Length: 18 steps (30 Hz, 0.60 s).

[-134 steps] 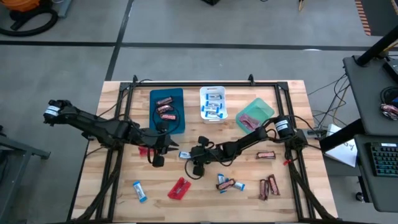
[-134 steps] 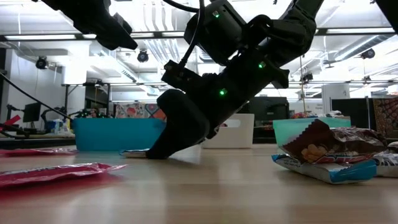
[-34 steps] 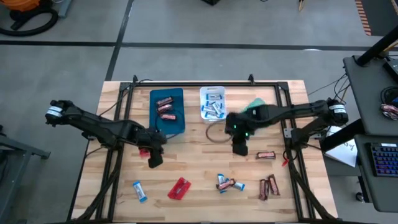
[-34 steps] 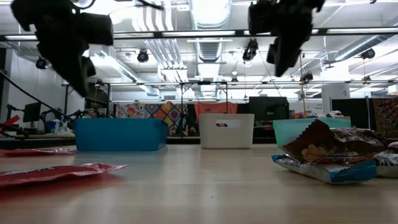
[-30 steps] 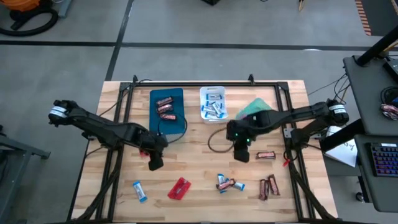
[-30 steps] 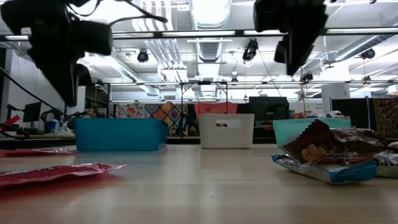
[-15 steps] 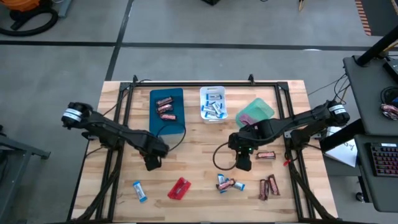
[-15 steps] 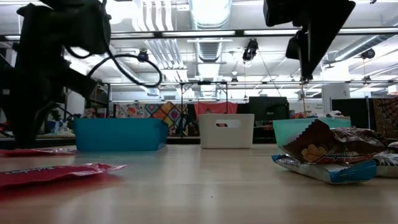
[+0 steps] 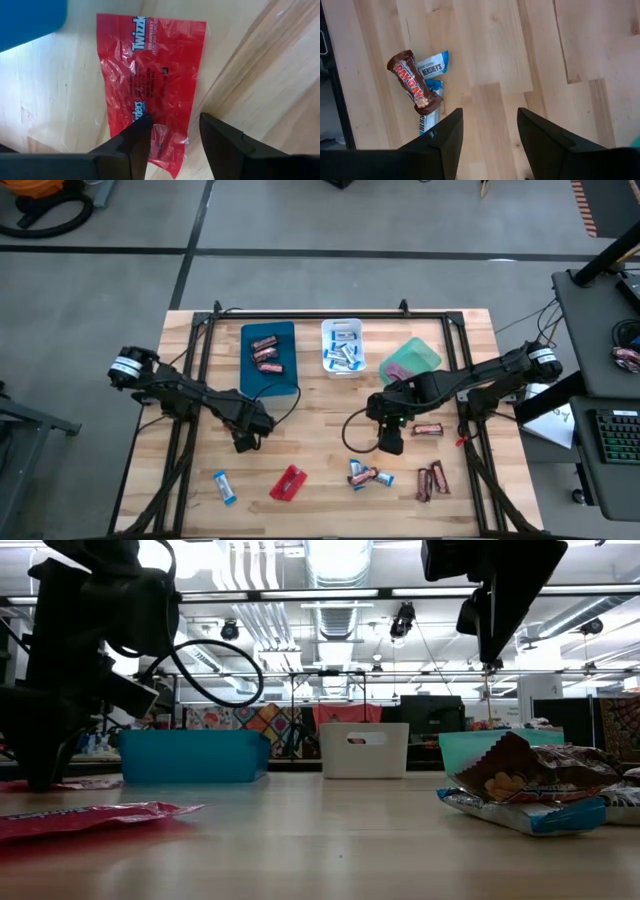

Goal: Sort candy
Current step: Put the red candy into the green bin

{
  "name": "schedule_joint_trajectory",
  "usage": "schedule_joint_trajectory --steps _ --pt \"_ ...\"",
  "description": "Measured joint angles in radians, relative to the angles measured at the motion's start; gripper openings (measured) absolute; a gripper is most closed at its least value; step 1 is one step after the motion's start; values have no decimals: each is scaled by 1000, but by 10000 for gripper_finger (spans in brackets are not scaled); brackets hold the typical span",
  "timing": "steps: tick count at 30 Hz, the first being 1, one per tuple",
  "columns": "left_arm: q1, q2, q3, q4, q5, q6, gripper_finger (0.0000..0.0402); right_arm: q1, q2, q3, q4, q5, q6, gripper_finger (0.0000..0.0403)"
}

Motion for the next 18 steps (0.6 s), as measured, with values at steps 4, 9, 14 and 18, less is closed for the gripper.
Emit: schedule_joint_trajectory --steps 4,9,14,18 --pt "-9 -17 -3 8 1 6 111 0 0 0 4 0 -4 178" --pt "-19 -40 -6 5 2 24 19 0 0 -3 7 0 -23 178" --pt "-41 -76 -6 38 18 90 6 0 0 -24 87 27 -113 178" --pt "-46 -144 -2 149 17 184 2 0 0 -84 262 51 -226 178"
